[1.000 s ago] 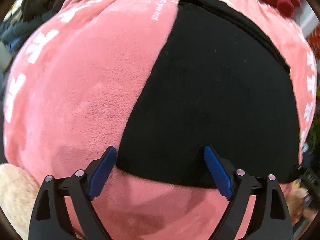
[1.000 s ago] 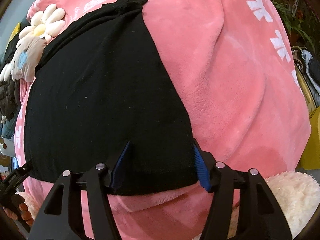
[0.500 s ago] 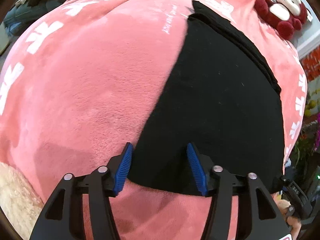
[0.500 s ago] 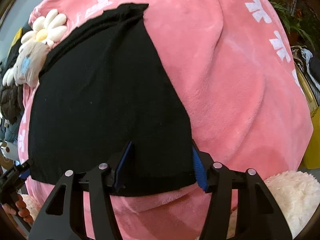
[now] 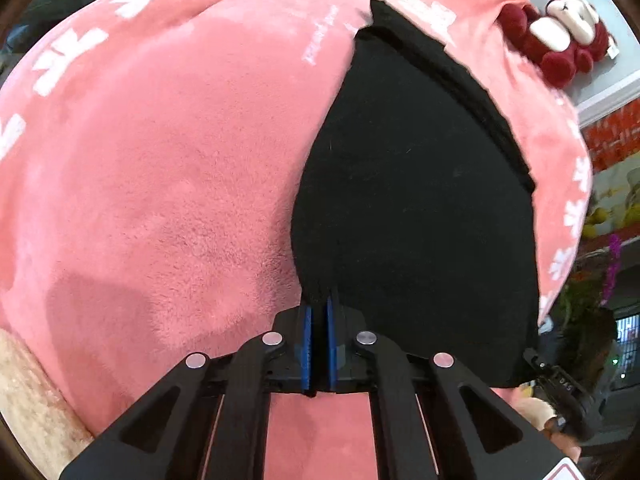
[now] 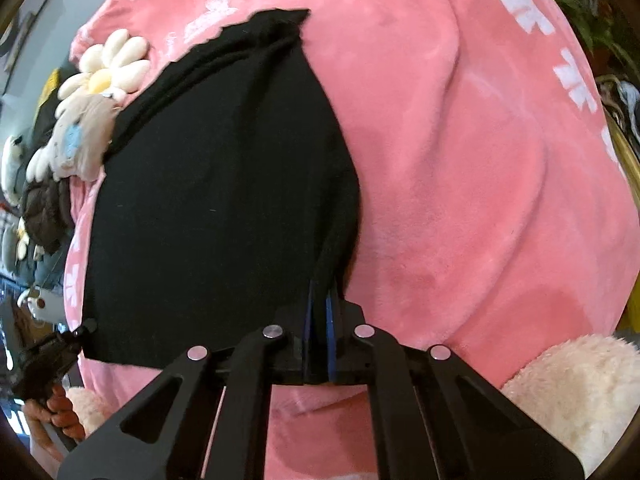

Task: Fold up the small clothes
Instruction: 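Grasp the hem edge of the shirt with both tools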

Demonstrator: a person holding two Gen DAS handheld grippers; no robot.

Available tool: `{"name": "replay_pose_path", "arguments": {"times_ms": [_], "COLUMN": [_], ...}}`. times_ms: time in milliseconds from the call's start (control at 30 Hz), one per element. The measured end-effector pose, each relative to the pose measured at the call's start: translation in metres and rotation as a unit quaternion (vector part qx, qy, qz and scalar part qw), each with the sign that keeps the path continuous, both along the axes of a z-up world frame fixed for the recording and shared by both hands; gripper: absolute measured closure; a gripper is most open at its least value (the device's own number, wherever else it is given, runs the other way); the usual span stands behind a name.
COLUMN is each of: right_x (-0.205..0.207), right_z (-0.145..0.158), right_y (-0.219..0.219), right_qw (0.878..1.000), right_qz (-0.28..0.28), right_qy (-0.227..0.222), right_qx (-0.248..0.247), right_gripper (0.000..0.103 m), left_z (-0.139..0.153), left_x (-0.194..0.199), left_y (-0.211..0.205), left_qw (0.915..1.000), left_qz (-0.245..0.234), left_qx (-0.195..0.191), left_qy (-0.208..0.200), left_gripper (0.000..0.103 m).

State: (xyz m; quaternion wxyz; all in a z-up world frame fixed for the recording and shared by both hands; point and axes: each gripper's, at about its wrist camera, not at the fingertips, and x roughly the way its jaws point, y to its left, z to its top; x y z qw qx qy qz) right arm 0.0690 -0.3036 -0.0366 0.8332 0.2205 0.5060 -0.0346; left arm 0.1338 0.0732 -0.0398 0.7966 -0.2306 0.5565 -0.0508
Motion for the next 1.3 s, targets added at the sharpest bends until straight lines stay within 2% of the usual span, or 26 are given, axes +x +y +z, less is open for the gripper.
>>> {"name": "replay_pose_path", "arguments": {"times_ms": [167, 367, 500, 800, 1000, 1100, 1167, 1300], "right_x": [-0.014, -0.041, -0.073, -0.16, -0.2, -0.199, -0.184, -0.128], "right_z": [0.037, 0.064, 0.071, 0.066, 0.082, 0.096, 0.11, 0.137], "right_y": [-0.007, -0.019, -0.018, -0.012, -0.007, -0.007, -0.011, -0.016], "right_qw": [1.0, 0.999, 0.999, 0.999, 0.999, 0.998, 0.997, 0.992], "right_qz": [0.006, 0.021, 0.037, 0.048, 0.037, 0.028, 0.024, 0.024], "right_qy": [-0.03, -0.04, -0.033, -0.001, -0.001, -0.018, -0.047, -0.11], "right_qx": [0.0, 0.006, 0.01, 0.017, 0.031, 0.045, 0.054, 0.054], "right_gripper": [0.099, 0.1, 0.1, 0.1, 0.1, 0.1, 0.1, 0.099], "left_z": [0.031, 0.069, 0.087, 0.1, 0.118, 0.129, 0.136, 0.164], "left_x": [-0.009, -0.031, -0.058, -0.158, -0.199, -0.2, -0.189, -0.128], "left_y": [0.004, 0.01, 0.019, 0.029, 0.037, 0.037, 0.033, 0.017], "left_qw": [0.9995, 0.9981, 0.9979, 0.9984, 0.9989, 0.9987, 0.9981, 0.9933], "left_qz": [-0.012, -0.021, -0.034, -0.048, -0.02, -0.01, -0.013, -0.048], "left_qx": [-0.019, -0.035, -0.031, -0.022, -0.036, -0.041, -0.047, -0.027], "left_qy": [-0.02, -0.047, -0.046, -0.018, -0.024, -0.03, -0.039, -0.101], "left_gripper": [0.099, 0.1, 0.1, 0.1, 0.1, 0.1, 0.1, 0.099]}}
